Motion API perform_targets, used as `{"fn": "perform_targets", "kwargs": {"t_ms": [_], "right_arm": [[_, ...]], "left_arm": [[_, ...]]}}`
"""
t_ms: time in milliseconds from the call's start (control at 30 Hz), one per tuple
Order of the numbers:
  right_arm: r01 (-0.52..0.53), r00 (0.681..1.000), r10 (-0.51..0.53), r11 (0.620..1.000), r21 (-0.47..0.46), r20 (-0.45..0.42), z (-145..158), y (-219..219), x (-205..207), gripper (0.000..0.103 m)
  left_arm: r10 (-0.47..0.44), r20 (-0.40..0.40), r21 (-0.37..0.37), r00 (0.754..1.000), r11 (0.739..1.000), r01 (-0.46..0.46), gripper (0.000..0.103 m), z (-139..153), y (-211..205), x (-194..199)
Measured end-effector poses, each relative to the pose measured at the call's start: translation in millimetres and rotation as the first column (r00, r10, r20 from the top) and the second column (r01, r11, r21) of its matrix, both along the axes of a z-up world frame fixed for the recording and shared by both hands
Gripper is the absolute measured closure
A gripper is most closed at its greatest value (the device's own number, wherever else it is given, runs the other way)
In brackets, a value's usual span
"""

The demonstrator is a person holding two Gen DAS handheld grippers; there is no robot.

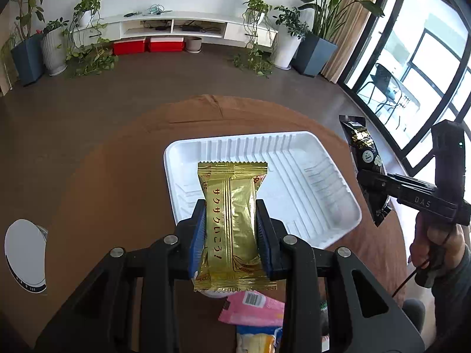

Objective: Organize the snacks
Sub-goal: 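Carry the gold bar with the left tool over the tray while the right tool carries the black packet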

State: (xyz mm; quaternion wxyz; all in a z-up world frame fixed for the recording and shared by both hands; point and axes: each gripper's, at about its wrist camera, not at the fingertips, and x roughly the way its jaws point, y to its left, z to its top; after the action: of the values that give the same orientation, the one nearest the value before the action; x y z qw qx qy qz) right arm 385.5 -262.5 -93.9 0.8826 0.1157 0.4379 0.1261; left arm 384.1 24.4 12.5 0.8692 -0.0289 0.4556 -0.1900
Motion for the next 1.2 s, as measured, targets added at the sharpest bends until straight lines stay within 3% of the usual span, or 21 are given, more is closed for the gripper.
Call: {"fn": "perform_targets", "kwargs": {"t_ms": [133,433,667,1200], "right_arm": [[-0.014,0.999,0.013,0.999,-0.041,-0.045,-17,9,22,0.081],[-0.022,0.994,0.008,0.99,-0.136,-0.107,-49,15,29,0.081],[-0.011,0.987,-0.011,0.99,-0.14,-0.16,-63,10,23,0.081],[0.006,0.989,-0.025,0.99,-0.138,-0.143,-64,10,30,0.08]], "left_arm": [[0.012,-0.053,0.036,0.999,0.999,-0.01,0.074,-36,-11,27],[-0.022,-0.075,0.141,0.997,0.989,0.032,0.074,-95,-48,43],[-0.032,-0.079,0.186,0.996,0.982,0.046,0.073,-117,-59,56],[-0.049,-0.106,0.207,0.993,0.976,0.071,0.073,-144,-71,64]]}}
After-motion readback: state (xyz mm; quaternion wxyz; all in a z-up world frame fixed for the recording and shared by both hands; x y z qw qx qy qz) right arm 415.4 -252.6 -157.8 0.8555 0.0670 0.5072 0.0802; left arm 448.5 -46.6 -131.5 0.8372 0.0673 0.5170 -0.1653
